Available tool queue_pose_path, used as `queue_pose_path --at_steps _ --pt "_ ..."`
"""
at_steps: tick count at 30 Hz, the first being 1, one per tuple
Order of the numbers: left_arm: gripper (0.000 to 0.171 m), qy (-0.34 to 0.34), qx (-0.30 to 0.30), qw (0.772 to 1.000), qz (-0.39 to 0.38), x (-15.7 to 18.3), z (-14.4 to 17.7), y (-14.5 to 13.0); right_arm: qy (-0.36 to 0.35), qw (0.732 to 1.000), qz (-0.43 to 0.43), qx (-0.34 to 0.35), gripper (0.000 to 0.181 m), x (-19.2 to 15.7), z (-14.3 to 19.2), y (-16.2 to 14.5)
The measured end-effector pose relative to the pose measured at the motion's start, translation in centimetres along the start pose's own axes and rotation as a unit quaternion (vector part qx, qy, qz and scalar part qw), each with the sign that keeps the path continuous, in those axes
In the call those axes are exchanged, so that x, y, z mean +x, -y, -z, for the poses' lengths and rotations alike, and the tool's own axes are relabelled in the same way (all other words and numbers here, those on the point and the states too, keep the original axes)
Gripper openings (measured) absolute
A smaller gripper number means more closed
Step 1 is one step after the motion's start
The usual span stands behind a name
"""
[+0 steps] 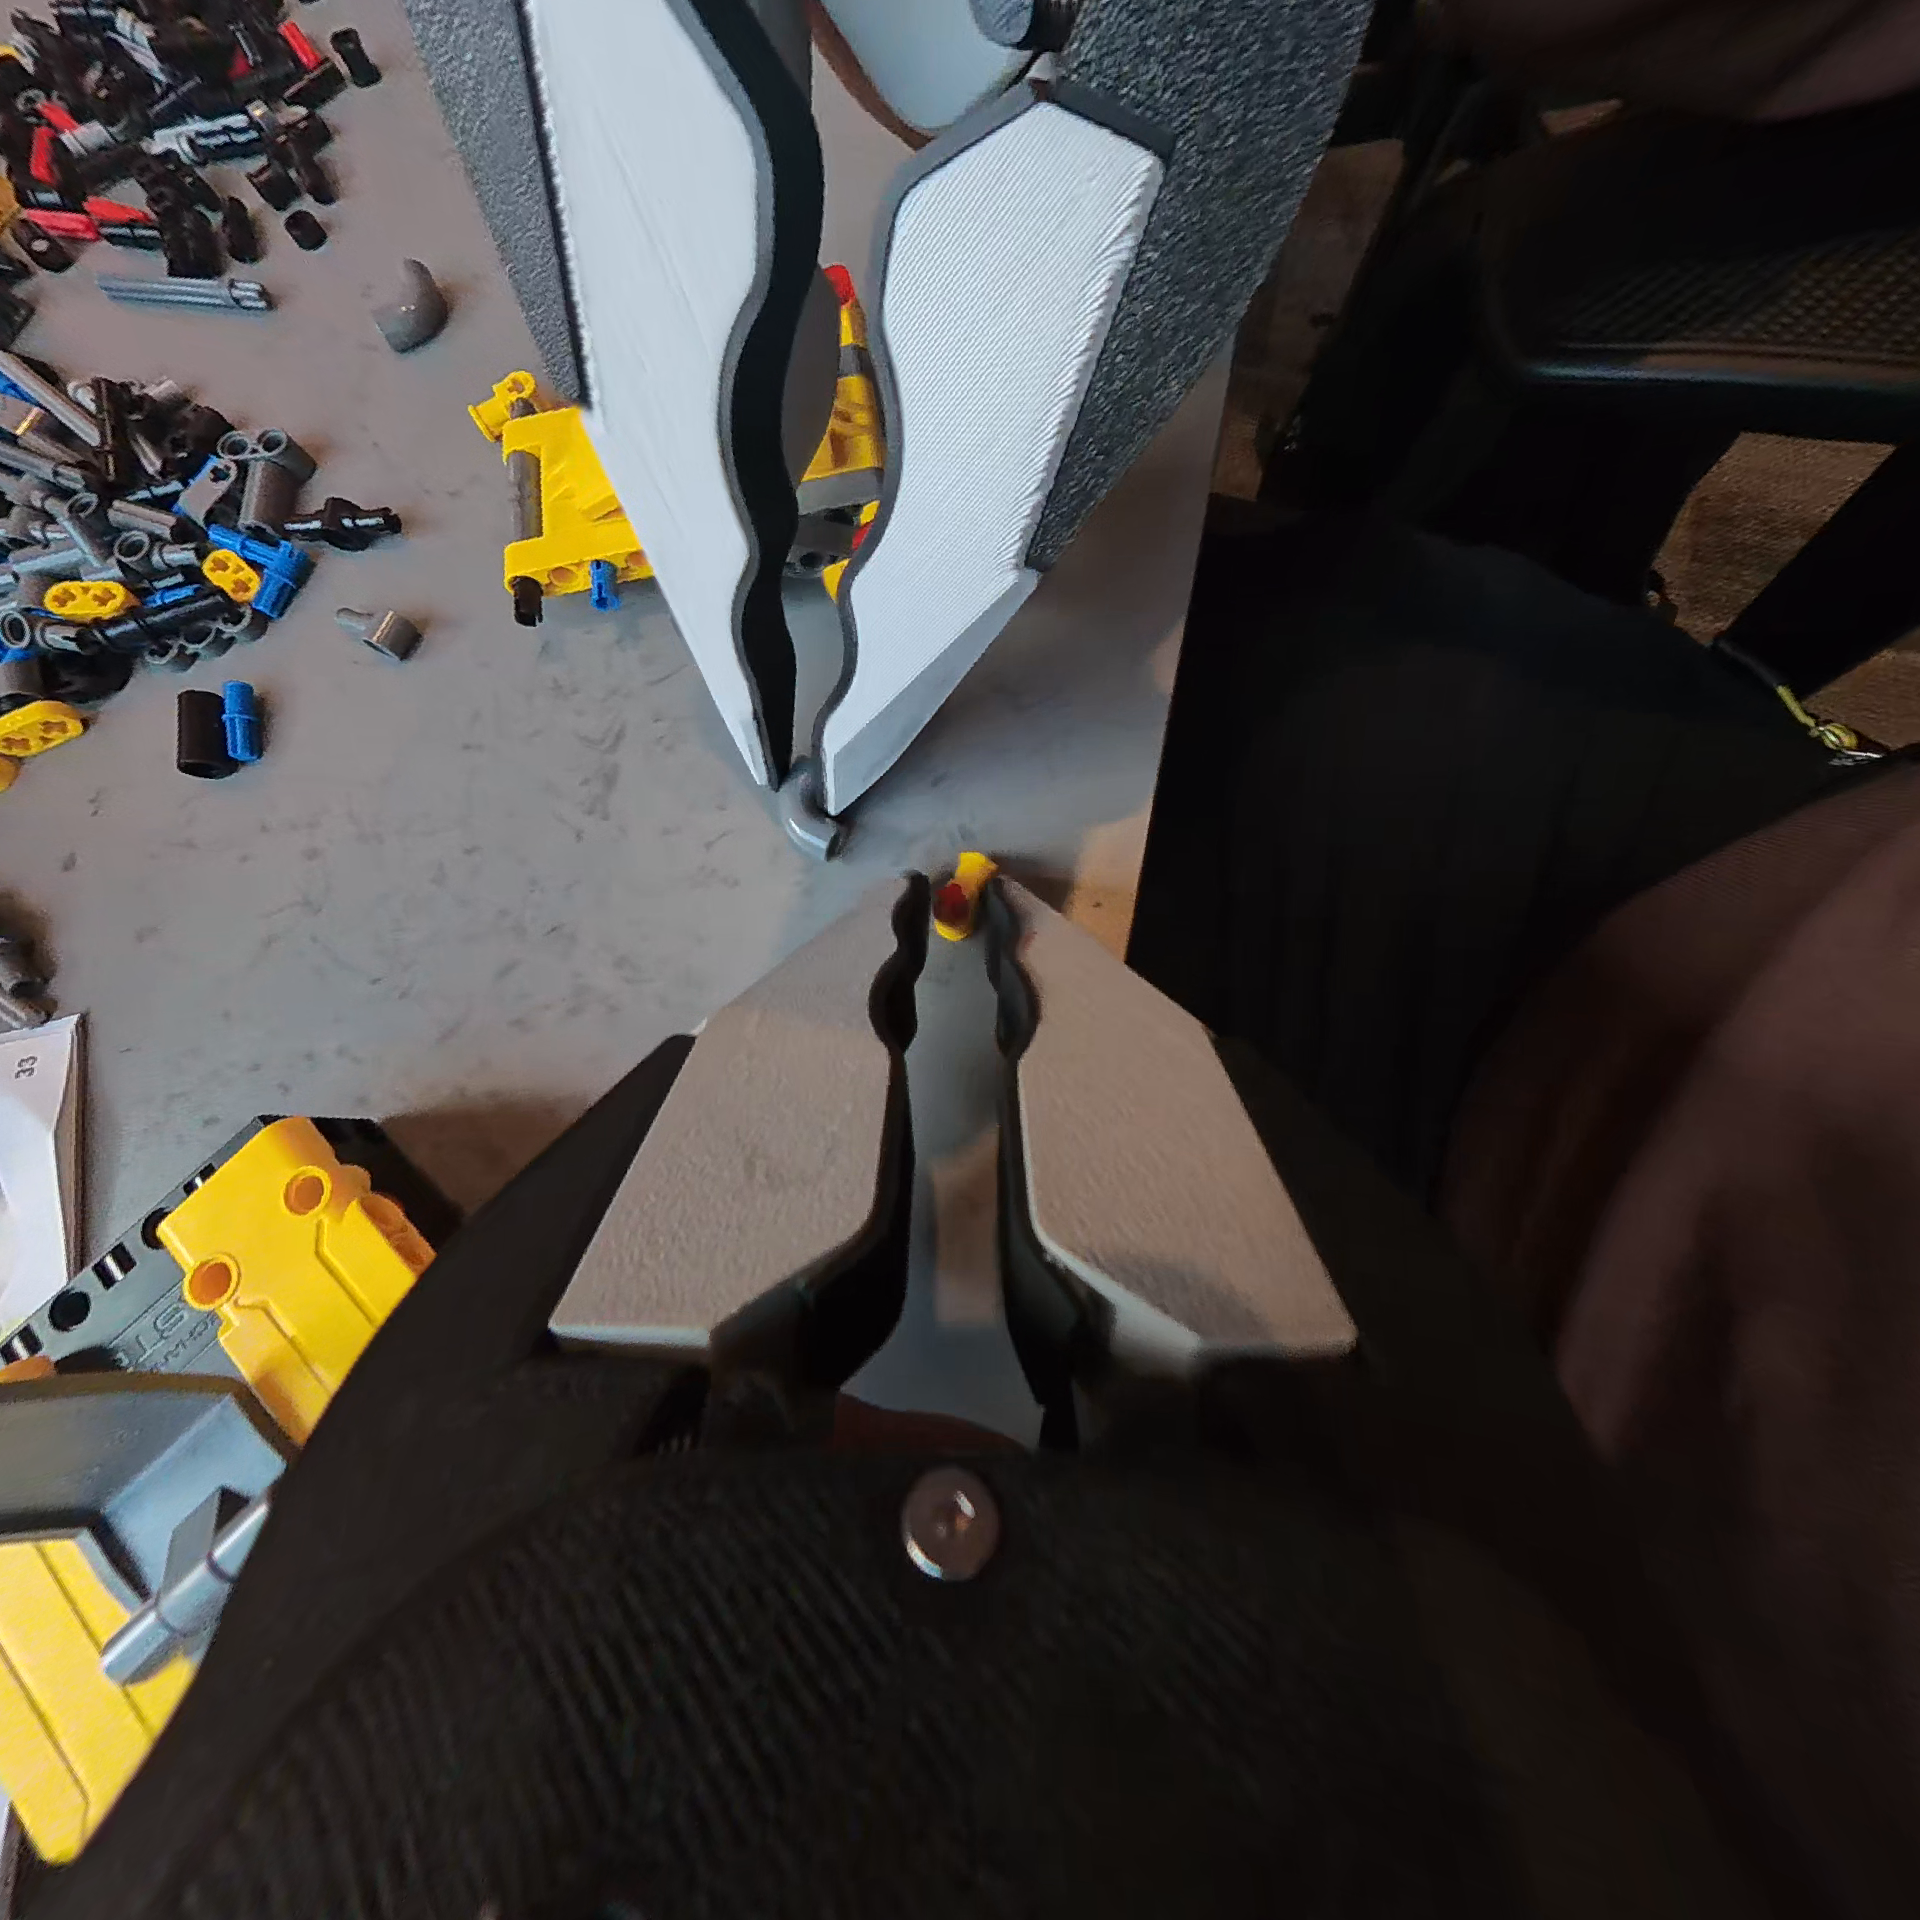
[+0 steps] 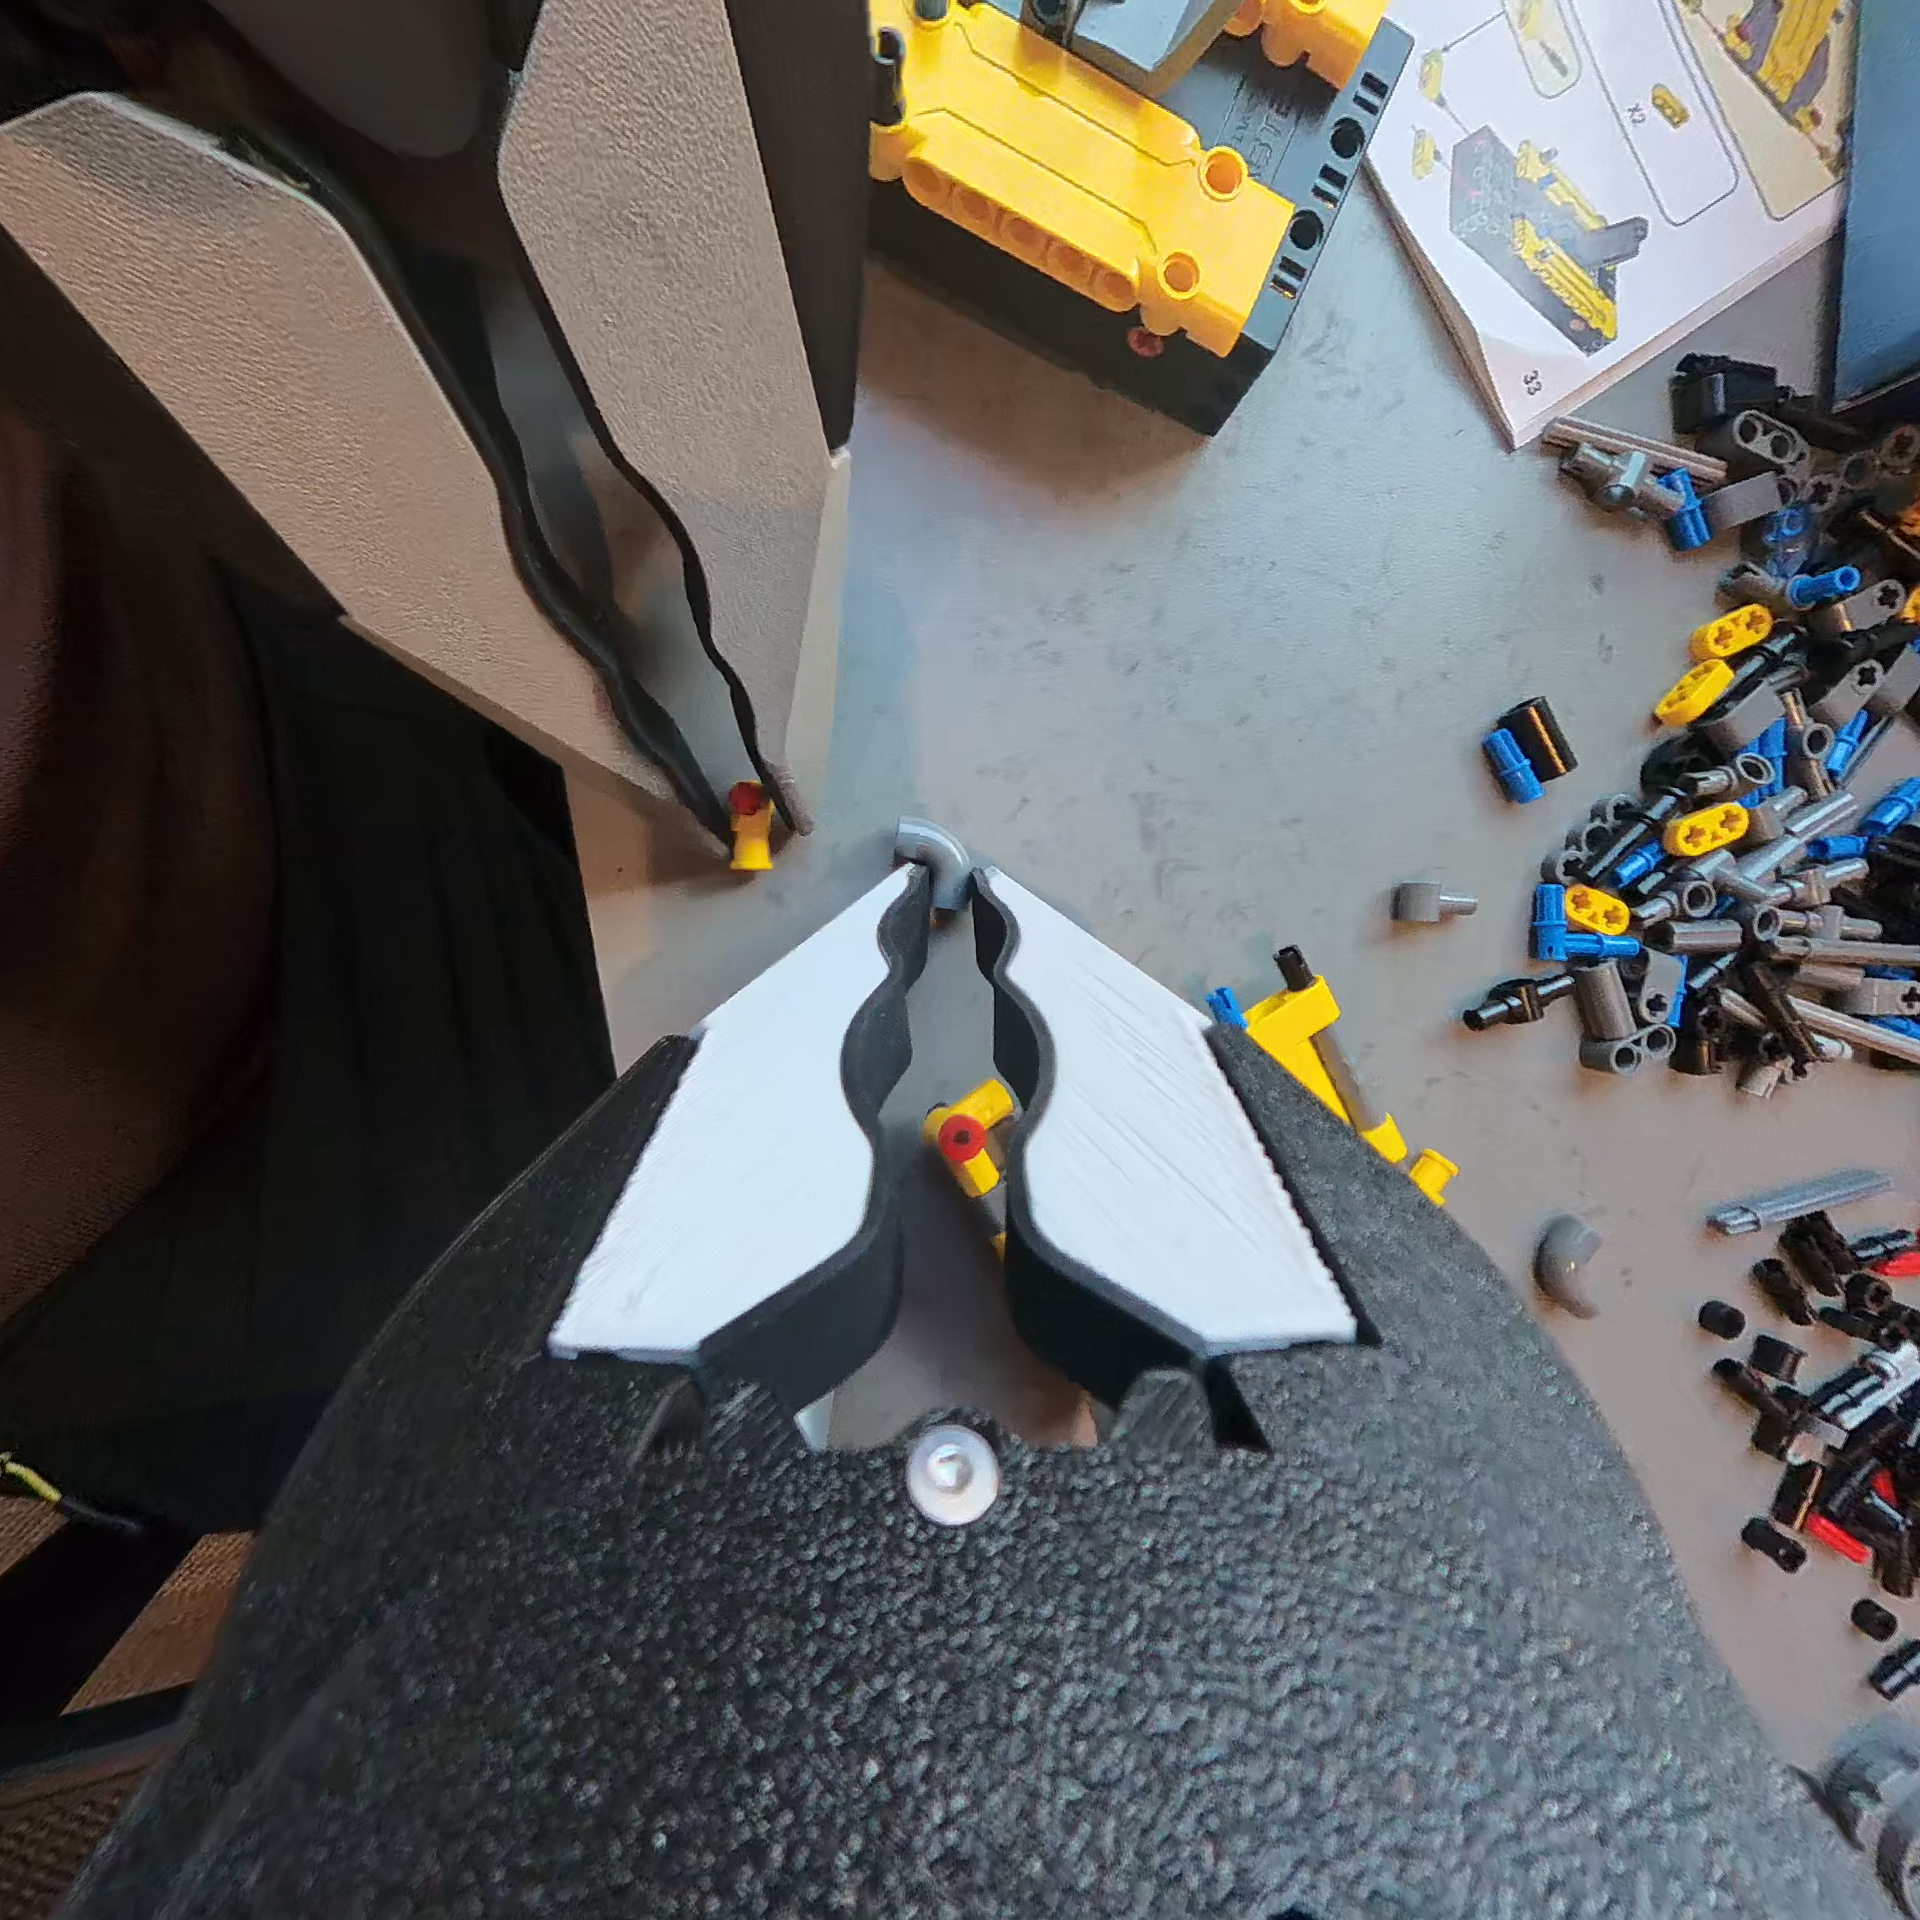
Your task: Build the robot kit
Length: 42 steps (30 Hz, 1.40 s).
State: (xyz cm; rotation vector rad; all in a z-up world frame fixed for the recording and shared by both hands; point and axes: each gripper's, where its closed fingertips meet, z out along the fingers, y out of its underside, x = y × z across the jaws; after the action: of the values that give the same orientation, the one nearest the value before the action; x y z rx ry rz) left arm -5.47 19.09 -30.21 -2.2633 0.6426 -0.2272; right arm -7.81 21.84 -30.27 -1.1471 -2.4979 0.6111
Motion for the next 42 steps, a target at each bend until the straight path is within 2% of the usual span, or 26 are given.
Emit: queue_pose_path --at_steps 8,10,17,30,33,38,40,42 --pt "0.008 0.040 0.007 0.999 0.015 -0.3 0.3 -0.2 -0.061 0.997 -0.006 0.052 0.008 0.6 1.5 1.0" --pt "0.018 0.034 0.011 0.999 0.020 -0.2 0.4 -0.2 -0.079 0.994 0.007 0.074 0.008 0.5 1.9 1.5" --pt "0.022 0.026 0.054 0.996 0.067 -1.0 2.5 0.6 -0.133 0.982 0.077 0.115 0.008 -1.0 2.9 2.9" --pt "0.016 -0.062 0.128 0.975 0.169 -0.6 3.8 3.1 -0.202 0.957 0.164 0.127 0.008 -1.9 4.0 4.2" --pt "0.008 -0.063 0.136 0.973 0.174 -0.6 3.9 3.2 -0.221 0.950 0.179 0.125 0.008 -1.9 4.4 4.3" --pt "0.007 -0.066 0.137 0.976 0.159 -0.3 3.9 3.3 -0.217 0.949 0.188 0.134 0.008 -2.3 4.7 4.2" --pt "0.007 -0.055 0.133 0.980 0.137 -0.3 3.9 3.1 -0.188 0.957 0.160 0.153 0.008 -2.5 4.7 4.2" --pt "0.007 -0.037 0.138 0.985 0.092 0.0 4.0 3.3 -0.127 0.969 0.100 0.188 0.010 -3.0 5.1 4.3"
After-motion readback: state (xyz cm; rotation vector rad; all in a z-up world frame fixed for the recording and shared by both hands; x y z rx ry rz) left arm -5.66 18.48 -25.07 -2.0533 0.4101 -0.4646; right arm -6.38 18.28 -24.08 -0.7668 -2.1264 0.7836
